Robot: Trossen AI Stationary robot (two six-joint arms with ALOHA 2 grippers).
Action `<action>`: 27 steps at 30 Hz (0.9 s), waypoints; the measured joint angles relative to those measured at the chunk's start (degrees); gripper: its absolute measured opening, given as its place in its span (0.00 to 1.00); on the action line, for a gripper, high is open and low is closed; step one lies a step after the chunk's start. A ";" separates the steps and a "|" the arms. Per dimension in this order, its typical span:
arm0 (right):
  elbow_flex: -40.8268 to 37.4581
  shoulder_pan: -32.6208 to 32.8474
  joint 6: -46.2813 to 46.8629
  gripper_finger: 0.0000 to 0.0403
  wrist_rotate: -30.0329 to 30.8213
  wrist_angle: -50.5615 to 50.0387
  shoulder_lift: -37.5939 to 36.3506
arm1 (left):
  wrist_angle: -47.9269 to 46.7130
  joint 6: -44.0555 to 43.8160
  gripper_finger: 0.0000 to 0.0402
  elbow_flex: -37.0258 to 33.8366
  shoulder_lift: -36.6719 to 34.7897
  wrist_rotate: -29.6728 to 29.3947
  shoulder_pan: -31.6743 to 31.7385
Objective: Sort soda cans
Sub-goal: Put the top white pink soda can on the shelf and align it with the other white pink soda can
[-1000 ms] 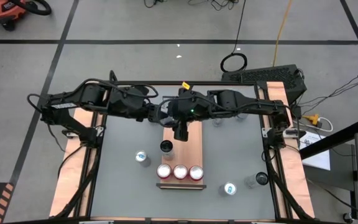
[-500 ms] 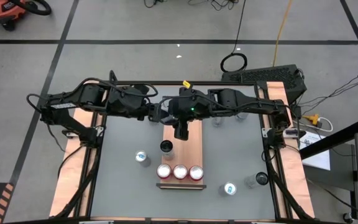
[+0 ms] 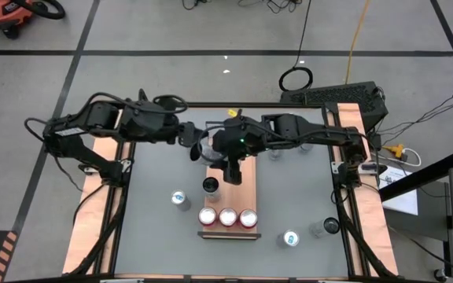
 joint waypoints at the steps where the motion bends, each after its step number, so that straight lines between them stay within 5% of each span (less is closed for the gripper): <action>1: 0.00 -0.18 0.03 0.51 -0.73 -0.05 0.00 | 0.04 0.91 0.88 0.00 -0.39 -0.54 0.00; 15: 0.02 -3.39 2.22 0.51 -18.55 -1.61 -4.54 | 3.03 9.25 0.88 0.02 -1.86 -5.37 -4.60; 27: -0.23 -2.42 2.87 0.51 -22.47 -4.70 -9.69 | 7.83 13.72 0.88 -0.02 -1.74 -9.68 -11.88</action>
